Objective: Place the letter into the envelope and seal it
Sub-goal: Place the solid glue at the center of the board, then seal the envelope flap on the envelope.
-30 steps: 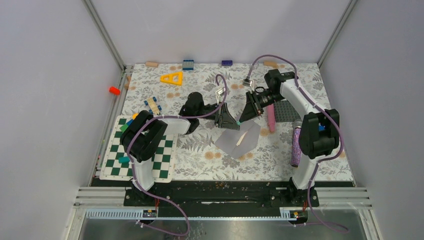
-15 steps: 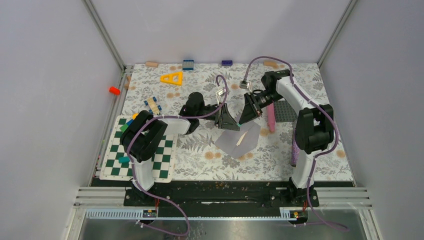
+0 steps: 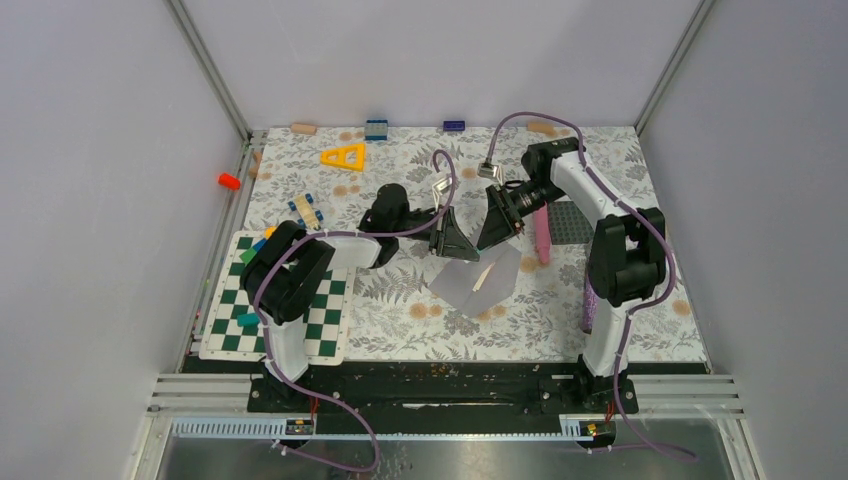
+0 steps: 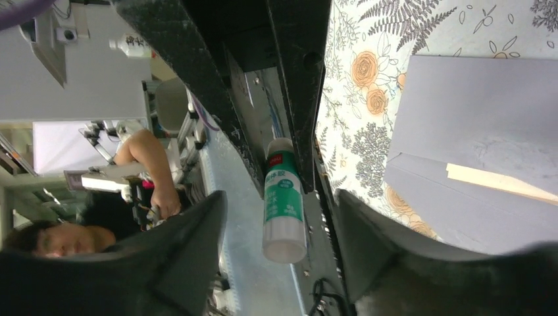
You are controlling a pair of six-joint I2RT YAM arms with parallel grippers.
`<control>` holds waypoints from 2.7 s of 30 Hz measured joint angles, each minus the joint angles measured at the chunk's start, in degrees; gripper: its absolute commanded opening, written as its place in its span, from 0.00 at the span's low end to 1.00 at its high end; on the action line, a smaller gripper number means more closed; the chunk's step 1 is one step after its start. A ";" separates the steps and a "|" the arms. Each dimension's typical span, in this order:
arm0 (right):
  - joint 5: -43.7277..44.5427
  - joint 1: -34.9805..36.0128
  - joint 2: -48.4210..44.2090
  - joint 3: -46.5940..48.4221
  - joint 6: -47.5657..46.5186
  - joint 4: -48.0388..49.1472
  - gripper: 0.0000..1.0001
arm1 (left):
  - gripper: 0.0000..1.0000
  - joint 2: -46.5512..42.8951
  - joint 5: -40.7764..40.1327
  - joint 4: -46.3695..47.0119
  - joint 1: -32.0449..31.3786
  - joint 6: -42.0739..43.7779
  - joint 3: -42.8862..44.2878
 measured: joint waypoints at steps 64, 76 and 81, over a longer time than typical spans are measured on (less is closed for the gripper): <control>33.07 -3.30 -26.16 -14.73 21.00 35.08 1.00 | 0.69 -17.68 -54.93 -76.11 18.49 58.29 -5.22; 37.24 -3.30 -26.60 -17.09 15.87 34.67 1.00 | 0.99 -29.22 -51.10 -77.18 18.36 58.73 -2.10; 39.47 -3.30 -27.23 -22.84 11.58 33.16 0.98 | 0.99 -29.20 -46.75 -75.71 14.40 57.11 6.32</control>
